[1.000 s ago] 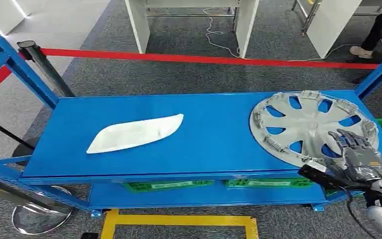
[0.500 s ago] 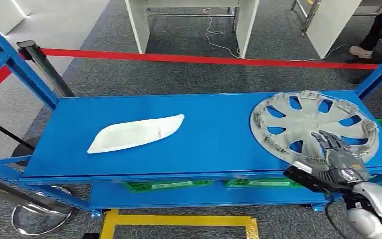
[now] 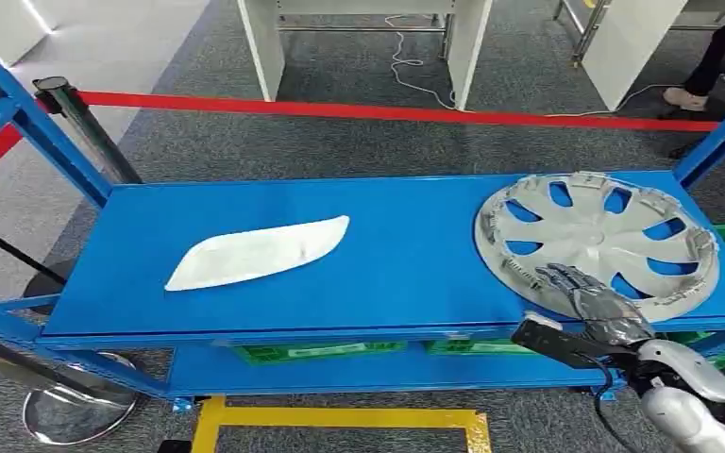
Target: Take the parts from the cabinet and place them on the table.
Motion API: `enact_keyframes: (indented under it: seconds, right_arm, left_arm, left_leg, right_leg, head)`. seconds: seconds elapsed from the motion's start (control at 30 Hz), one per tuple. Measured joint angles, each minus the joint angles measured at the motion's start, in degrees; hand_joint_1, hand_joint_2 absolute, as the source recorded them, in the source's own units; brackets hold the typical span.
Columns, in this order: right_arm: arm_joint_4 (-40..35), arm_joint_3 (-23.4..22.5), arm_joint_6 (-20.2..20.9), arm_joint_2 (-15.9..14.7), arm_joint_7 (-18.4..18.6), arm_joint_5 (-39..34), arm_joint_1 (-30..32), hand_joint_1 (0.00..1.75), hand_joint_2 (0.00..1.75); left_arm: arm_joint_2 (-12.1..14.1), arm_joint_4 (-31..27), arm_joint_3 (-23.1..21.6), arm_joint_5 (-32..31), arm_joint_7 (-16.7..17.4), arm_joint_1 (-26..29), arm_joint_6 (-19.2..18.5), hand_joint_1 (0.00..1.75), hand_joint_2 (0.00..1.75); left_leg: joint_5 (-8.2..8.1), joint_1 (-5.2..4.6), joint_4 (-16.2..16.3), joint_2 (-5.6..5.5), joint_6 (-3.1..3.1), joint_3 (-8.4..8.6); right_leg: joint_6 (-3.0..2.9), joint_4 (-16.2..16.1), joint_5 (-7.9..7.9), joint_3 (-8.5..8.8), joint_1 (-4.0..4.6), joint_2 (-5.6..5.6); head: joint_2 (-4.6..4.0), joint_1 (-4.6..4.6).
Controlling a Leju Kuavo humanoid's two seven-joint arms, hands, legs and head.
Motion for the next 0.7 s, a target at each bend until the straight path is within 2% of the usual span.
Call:
enact_keyframes:
  seconds: [0.17,0.4,0.7]
  right_arm:
    - [0.0,1.2,1.07,-0.78,0.0,-0.37,-0.96,0.0,1.75]
    - [-1.09,4.39,2.6,-4.81,1.9,-0.92,-4.01,0.0,1.75]
    - [-3.32,5.53,-3.06,-6.14,6.36,4.92,-3.09,0.0,1.75]
  left_arm:
    - [0.0,0.0,0.0,0.0,0.11,-0.04,0.0,0.0,0.0]
    - [-0.02,0.0,0.13,0.0,0.13,-0.09,0.02,0.0,0.0]
    - [-0.17,0.0,0.74,0.22,0.15,-0.07,0.04,0.0,0.0]
  left_leg:
    - [0.0,-0.01,0.0,0.0,0.01,-0.01]
    - [0.01,-0.02,0.01,0.0,0.02,-0.01]
    - [0.01,-0.02,0.01,-0.01,0.02,-0.01]
  right_leg:
    - [0.0,0.0,0.0,0.0,-0.01,0.0]
    - [0.04,0.0,0.03,0.0,-0.02,-0.01]
    - [0.04,0.0,0.03,-0.02,-0.01,-0.01]
  head:
    - [0.0,0.02]
    - [0.0,0.0]
    - [0.0,0.0]
